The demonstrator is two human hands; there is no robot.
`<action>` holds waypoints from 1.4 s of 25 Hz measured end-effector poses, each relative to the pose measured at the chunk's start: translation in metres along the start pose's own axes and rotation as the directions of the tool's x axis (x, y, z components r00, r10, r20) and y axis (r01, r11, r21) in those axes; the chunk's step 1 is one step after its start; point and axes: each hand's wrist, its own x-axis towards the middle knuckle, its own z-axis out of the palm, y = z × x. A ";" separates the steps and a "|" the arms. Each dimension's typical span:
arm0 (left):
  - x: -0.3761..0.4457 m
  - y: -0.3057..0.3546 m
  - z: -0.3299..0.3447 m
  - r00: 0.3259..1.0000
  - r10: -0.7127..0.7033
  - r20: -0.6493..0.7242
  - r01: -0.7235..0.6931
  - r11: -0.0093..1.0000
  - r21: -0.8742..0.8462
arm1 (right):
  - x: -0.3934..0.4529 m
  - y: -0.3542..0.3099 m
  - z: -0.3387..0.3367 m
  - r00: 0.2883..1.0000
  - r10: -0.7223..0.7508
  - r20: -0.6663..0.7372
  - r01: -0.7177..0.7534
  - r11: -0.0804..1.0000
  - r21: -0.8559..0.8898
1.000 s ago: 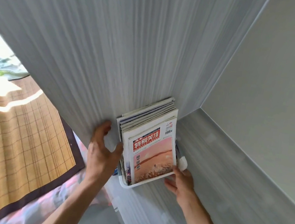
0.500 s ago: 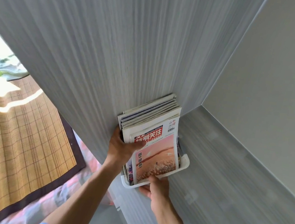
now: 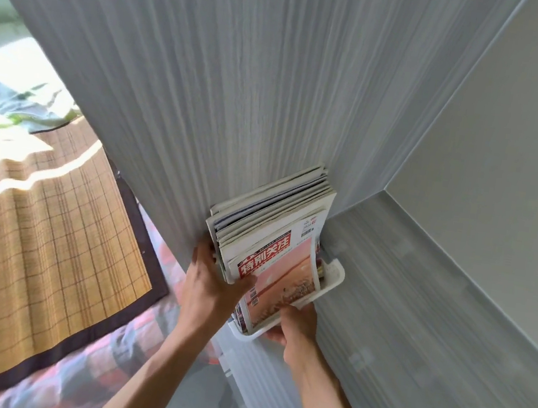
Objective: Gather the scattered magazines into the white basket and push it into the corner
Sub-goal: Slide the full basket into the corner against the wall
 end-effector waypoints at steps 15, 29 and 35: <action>-0.003 -0.032 0.030 0.982 -0.143 0.121 0.164 0.970 -0.181 | 0.000 0.022 -0.006 0.981 0.105 0.164 -0.112 0.993 0.037; 0.006 -0.022 0.029 0.986 -0.162 0.038 0.152 0.971 0.187 | 0.001 0.017 -0.006 0.978 0.130 0.161 -0.107 0.984 -0.145; 0.000 -0.024 0.025 0.990 -0.117 0.077 0.104 0.982 0.155 | -0.002 -0.027 -0.049 0.974 -0.194 -0.116 0.086 0.793 -0.603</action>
